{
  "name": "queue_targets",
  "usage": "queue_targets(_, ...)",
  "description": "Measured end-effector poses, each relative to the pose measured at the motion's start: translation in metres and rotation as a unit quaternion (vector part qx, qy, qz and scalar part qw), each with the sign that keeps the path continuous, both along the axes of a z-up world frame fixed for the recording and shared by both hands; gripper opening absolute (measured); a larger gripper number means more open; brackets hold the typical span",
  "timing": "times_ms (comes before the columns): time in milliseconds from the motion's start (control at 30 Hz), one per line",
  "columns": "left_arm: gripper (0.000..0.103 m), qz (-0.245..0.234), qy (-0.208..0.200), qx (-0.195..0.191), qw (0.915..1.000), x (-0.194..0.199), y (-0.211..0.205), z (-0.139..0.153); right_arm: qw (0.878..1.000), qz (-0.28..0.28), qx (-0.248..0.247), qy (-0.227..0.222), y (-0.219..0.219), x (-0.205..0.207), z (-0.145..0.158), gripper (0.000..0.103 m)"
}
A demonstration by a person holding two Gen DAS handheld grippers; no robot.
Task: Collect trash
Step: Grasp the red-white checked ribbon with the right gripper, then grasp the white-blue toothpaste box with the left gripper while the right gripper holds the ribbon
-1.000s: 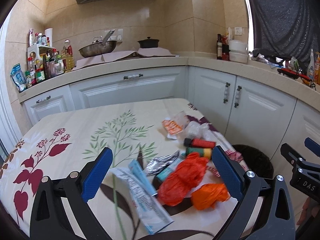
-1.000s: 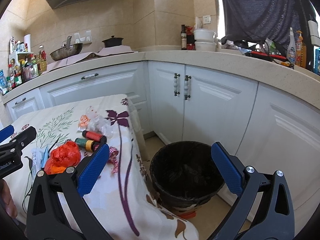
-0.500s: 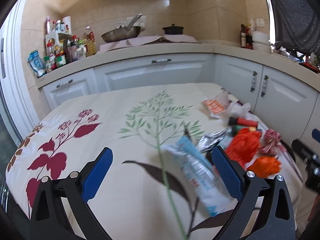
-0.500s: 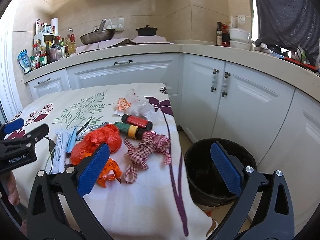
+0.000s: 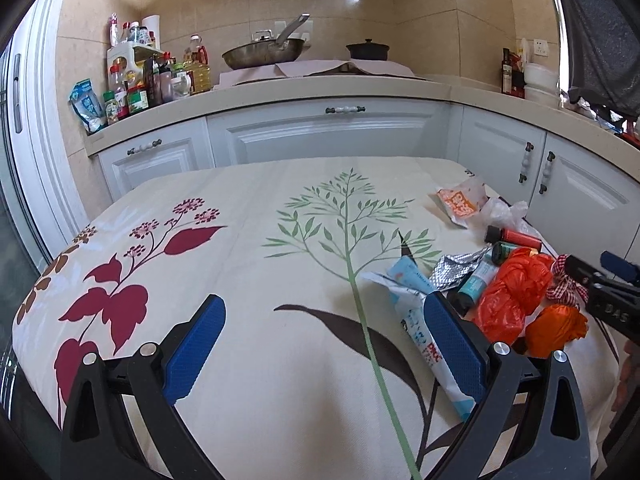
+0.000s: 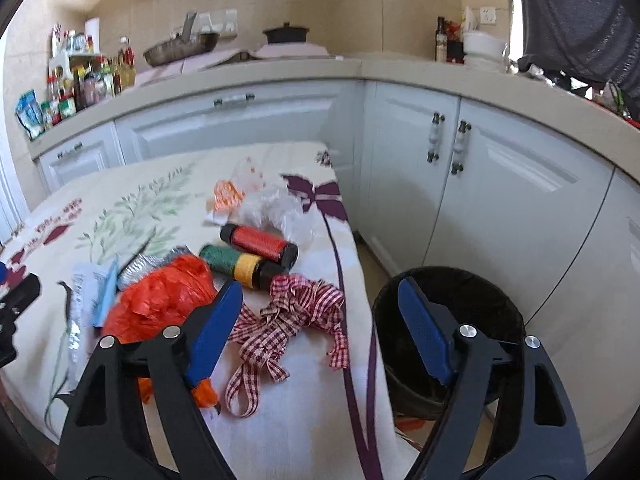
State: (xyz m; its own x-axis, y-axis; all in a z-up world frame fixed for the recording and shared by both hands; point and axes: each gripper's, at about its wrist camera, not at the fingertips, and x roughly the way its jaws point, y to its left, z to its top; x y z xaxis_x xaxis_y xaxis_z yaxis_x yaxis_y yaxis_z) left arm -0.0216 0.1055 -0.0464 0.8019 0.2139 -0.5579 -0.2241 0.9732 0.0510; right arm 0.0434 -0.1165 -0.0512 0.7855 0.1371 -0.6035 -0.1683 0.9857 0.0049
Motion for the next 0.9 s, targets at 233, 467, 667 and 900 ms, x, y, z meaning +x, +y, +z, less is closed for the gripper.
queue_targets(233,0.097,-0.002,0.009,-0.008,0.9999,0.000,-0.001,-0.004,0.998,0.029,0.038,0.038,-0.002,0.008,-0.012,0.045)
queue_targets(467,0.097,-0.022,0.015,-0.010,0.9996,0.002,-0.016,-0.006,0.997,0.047,0.050,0.034,-0.003,0.002,-0.010,0.027)
queue_targets(667,0.097,-0.032,0.017,-0.006,0.9993,0.005,-0.026,-0.007,0.997,0.047,0.057,0.015,-0.009,-0.003,-0.001,0.026)
queue_targets(900,0.097,-0.037,0.018,-0.008,0.9991,0.006,-0.035,-0.007,0.998,0.039,0.051,-0.008,-0.018,-0.010,0.010,0.026)
